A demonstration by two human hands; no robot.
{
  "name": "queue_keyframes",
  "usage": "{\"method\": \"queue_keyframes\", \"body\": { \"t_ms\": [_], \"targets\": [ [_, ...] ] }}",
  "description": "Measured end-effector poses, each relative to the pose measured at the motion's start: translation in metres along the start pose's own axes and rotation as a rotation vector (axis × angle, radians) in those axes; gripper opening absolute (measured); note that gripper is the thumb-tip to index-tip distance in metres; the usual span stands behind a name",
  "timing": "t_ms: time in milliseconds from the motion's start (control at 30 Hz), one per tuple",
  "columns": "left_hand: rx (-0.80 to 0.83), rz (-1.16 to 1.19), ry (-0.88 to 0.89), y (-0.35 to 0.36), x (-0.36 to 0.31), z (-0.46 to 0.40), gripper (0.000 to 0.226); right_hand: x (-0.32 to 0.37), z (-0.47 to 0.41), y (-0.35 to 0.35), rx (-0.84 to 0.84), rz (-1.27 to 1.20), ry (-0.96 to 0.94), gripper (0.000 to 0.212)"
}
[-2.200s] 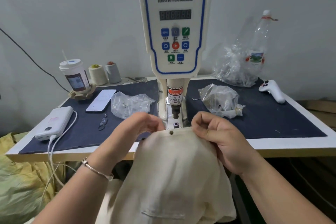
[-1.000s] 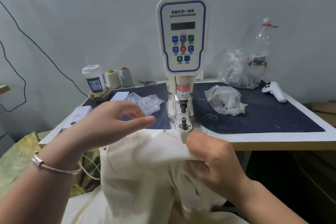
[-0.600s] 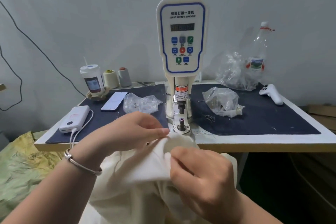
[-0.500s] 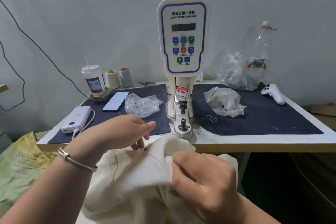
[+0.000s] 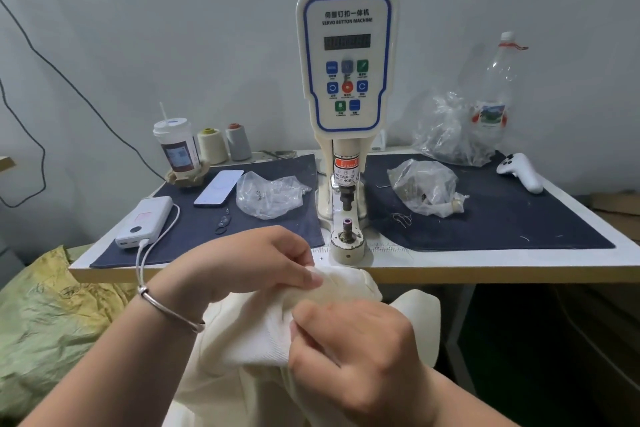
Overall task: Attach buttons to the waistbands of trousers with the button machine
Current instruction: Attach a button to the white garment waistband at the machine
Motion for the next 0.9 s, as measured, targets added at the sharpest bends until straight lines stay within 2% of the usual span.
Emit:
{"method": "queue_keyframes", "body": {
  "t_ms": [133, 233, 300, 333, 400, 467, 567, 667, 800, 900],
  "targets": [
    [0.019, 0.029, 0.011, -0.008, 0.001, 0.005, 0.007, -0.009, 0.000, 0.003, 0.092, -0.010, 0.003, 0.015],
    [-0.095, 0.052, 0.013, -0.021, 0.002, 0.008, 0.013, -0.023, 0.000, 0.004, 0.229, -0.165, 0.074, 0.035],
    [-0.201, 0.201, 0.075, -0.031, 0.002, 0.012, 0.017, -0.040, -0.002, 0.004, 0.277, -0.332, 0.244, 0.045],
    [-0.231, 0.309, 0.125, -0.035, 0.002, 0.014, 0.019, -0.050, -0.004, 0.003, 0.273, -0.393, 0.356, 0.042],
    [-0.251, 0.501, 0.253, -0.041, -0.001, 0.022, 0.017, -0.069, -0.006, 0.006, 0.248, -0.378, 0.548, 0.031],
    [-0.254, 0.617, 0.368, -0.046, -0.006, 0.030, 0.013, -0.081, -0.011, 0.012, 0.263, -0.375, 0.639, 0.033],
    [-0.259, 0.698, 0.445, -0.050, -0.012, 0.040, 0.018, -0.087, -0.028, 0.013, 0.263, -0.417, 0.610, 0.043],
    [-0.281, 0.742, 0.492, -0.056, -0.016, 0.055, 0.017, -0.084, -0.049, 0.011, 0.226, -0.499, 0.614, 0.038],
    [-0.180, 0.586, 0.599, -0.061, -0.033, 0.090, 0.026, -0.068, -0.082, -0.002, 0.124, -0.682, 0.586, 0.027],
    [-0.313, 0.481, 0.643, -0.077, -0.045, 0.125, 0.020, -0.052, -0.110, -0.020, 0.122, -0.823, 0.481, 0.009]
  ]
}}
Point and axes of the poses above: each hand's wrist, its own z-axis away from the middle knuckle, its own y-axis out of the palm, x = y × z, the point moved 4 cm from there along -z, towards the middle knuckle, and after that the axes turned 1 degree about -y, right-handed, at the moved point
